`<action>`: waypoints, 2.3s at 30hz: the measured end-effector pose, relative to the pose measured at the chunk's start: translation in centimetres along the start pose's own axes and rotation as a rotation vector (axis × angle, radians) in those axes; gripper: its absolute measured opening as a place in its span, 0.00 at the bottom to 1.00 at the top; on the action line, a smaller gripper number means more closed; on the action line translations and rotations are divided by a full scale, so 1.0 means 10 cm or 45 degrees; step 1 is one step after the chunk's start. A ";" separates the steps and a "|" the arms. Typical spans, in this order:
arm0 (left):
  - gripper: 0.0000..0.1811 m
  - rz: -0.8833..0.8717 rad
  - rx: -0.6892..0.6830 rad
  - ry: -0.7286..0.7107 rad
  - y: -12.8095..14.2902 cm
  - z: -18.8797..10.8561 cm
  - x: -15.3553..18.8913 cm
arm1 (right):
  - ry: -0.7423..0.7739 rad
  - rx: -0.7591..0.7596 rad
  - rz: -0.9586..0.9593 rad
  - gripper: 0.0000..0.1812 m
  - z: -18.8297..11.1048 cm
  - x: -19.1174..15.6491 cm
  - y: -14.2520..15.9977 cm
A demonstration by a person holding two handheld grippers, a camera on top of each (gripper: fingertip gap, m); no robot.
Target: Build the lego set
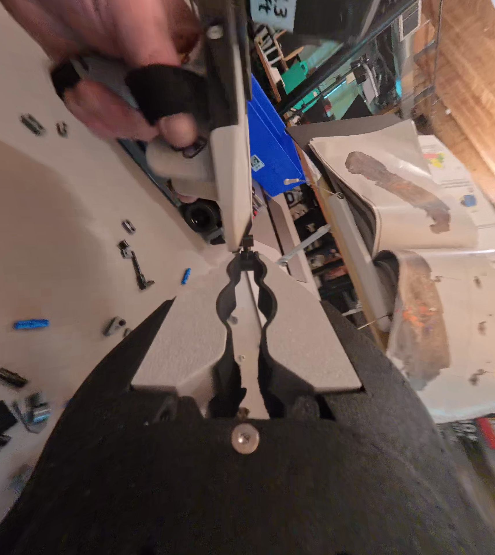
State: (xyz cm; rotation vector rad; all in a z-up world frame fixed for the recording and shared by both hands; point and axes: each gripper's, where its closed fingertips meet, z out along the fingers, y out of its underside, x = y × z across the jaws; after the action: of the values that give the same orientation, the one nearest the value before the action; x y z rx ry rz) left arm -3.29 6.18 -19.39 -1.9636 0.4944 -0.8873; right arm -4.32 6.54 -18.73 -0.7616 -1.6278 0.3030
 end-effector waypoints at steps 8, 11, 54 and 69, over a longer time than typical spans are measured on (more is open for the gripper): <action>0.12 0.750 -0.081 -0.365 -0.03 0.03 0.04 | -0.233 0.119 0.433 0.03 -0.02 -0.02 0.01; 0.11 0.786 -0.093 -0.385 -0.01 0.03 0.03 | -0.275 0.131 0.477 0.03 -0.02 -0.04 0.02; 0.15 0.644 -0.057 -0.327 0.01 0.03 0.00 | -0.635 0.268 1.066 0.03 -0.09 -0.04 0.05; 0.05 0.690 -0.083 -0.247 0.04 0.04 0.12 | -0.741 0.255 0.955 0.03 -0.12 -0.23 -0.01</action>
State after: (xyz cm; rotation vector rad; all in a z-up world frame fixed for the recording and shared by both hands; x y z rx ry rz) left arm -2.15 5.47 -19.39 -1.8126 0.8924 -0.3397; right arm -3.15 4.76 -20.15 -1.1793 -1.7380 1.3016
